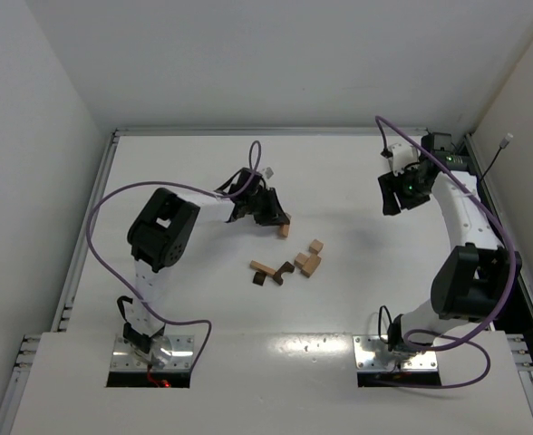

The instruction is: Build the wood block tower

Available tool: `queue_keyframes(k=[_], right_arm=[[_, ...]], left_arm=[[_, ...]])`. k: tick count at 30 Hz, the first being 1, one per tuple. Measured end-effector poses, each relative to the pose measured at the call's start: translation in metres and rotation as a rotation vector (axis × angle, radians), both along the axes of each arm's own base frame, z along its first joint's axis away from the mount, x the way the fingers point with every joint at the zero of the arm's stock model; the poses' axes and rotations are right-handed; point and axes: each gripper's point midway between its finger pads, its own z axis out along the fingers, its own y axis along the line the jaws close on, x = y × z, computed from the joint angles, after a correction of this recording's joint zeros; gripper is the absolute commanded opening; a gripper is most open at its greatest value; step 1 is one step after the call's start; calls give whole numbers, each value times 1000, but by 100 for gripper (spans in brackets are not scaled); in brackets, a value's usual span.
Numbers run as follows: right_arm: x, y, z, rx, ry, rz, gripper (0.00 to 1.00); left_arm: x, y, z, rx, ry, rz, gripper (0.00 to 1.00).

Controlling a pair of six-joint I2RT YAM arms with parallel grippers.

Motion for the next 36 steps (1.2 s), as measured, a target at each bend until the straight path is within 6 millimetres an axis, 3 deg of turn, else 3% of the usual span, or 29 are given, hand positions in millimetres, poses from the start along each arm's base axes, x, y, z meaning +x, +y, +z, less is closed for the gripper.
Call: queue_keyframes(k=[11, 20, 25, 30, 31, 34, 35, 36], right_arm=[[-1, -3, 0, 0, 2, -9, 53], [-1, -5, 0, 0, 4, -14, 53], [-1, -5, 0, 1, 3, -14, 53], [-1, -5, 0, 1, 4, -14, 53], [-1, -5, 0, 1, 4, -14, 53], [-1, -4, 0, 4, 2, -12, 53], [-1, -4, 1, 5, -1, -11, 53], [-1, -4, 2, 5, -4, -10, 53]], left_arm=[[14, -8, -6, -103, 35, 81, 34], [29, 2, -3, -83, 14, 130, 40], [46, 27, -3, -16, -19, 203, 41], [59, 76, -3, 94, -63, 248, 43], [58, 84, -3, 120, -71, 234, 50], [51, 94, 4, 184, -126, 101, 92], [47, 94, 9, 201, -145, 36, 92], [41, 92, 11, 208, -155, -27, 86]])
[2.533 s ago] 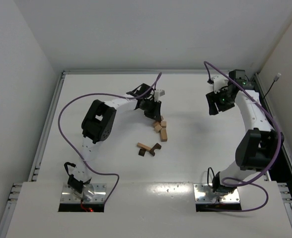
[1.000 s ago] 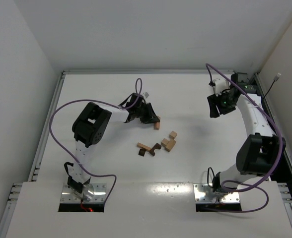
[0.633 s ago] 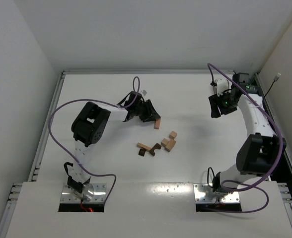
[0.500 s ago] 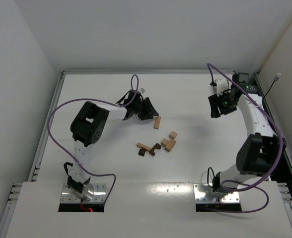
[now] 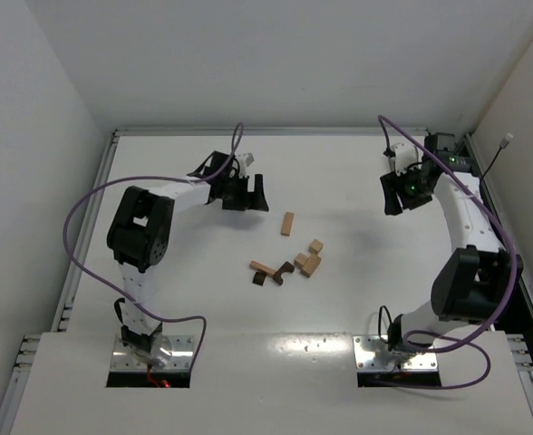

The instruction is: Build the wood block tower

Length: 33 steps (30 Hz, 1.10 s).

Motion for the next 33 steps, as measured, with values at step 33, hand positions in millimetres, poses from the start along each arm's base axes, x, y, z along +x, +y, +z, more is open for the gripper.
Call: queue_keyframes(k=[33], right_arm=[[-6, 9, 12, 29, -26, 34, 52]], left_arm=[[-180, -31, 24, 469, -323, -1222, 47]])
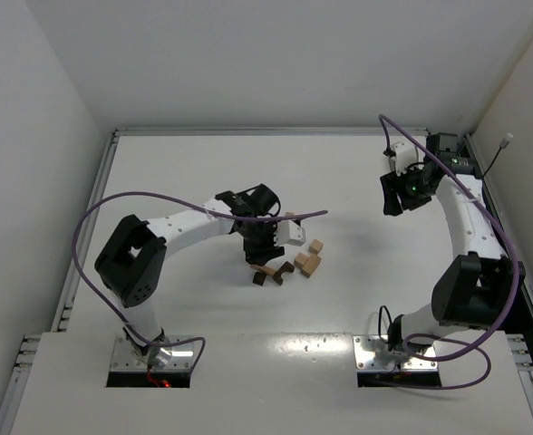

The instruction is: Build the wood block tower

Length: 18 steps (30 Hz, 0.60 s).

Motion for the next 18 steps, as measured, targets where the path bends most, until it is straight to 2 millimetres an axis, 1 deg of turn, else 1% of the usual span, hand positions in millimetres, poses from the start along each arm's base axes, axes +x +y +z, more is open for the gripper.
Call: queue_keyframes(k=[1, 6, 9, 15, 18], right_arm=[[0, 0, 0, 0, 0, 0, 52], [0, 0, 0, 0, 0, -1, 52], [0, 0, 0, 0, 0, 0, 52], [0, 0, 0, -3, 0, 4, 52], [0, -1, -1, -4, 0, 5, 52]], left_arm=[[0, 0, 0, 3, -4, -6, 48], [1, -1, -11, 24, -9, -45, 48], [-3, -4, -15, 35, -9, -77, 48], [-11, -11, -19, 41, -13, -125, 48], [-14, -11, -25, 51, 1, -135, 48]])
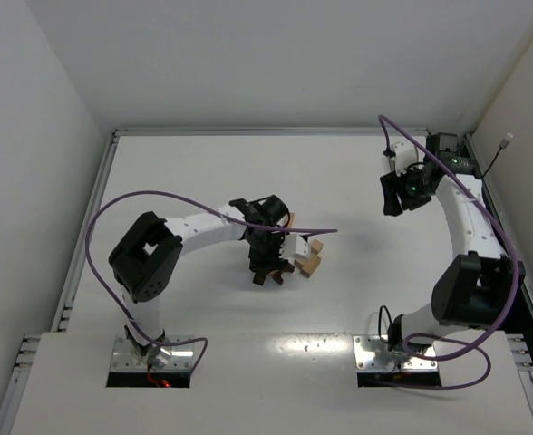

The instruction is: Build the wood block tower

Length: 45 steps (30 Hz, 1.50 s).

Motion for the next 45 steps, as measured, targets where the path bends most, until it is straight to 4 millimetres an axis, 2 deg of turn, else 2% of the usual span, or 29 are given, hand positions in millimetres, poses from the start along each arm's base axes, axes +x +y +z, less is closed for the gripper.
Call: queue_keyframes(k=[8, 11, 15, 16, 22, 25, 26, 27, 32, 34, 36, 40, 45], right_arm=[[1, 0, -9, 5, 29, 0, 52], [1, 0, -12, 7, 43, 0, 52], [-1, 0, -13, 8, 50, 0, 50], [-1, 0, -13, 9, 53, 0, 50], [-3, 0, -13, 7, 60, 4, 50], [-1, 0, -12, 5, 58, 6, 50], [0, -1, -12, 4, 57, 6, 50], [0, -1, -12, 4, 58, 6, 50], [0, -1, -12, 3, 58, 7, 50], [0, -1, -12, 4, 58, 9, 50], [0, 0, -12, 9, 57, 11, 49], [0, 3, -13, 27, 62, 18, 49], [-1, 8, -14, 51, 72, 19, 49]], left_arm=[[-4, 1, -19, 38, 36, -15, 48], [-1, -1, -18, 32, 29, -17, 42], [4, -6, -20, 31, 25, -20, 27], [5, -8, -22, 33, 27, -20, 20], [6, -8, -31, 45, 38, -18, 19], [6, -8, -31, 45, 38, -16, 10], [6, -8, -31, 45, 38, -15, 2], [6, -8, -31, 45, 39, -13, 0], [5, -7, -29, 43, 72, 50, 0], [6, -8, -22, 26, 113, 108, 0], [16, -12, -8, -23, 161, 200, 0], [51, -10, 23, -175, 280, 425, 0], [86, 17, 29, -275, 422, 713, 0]])
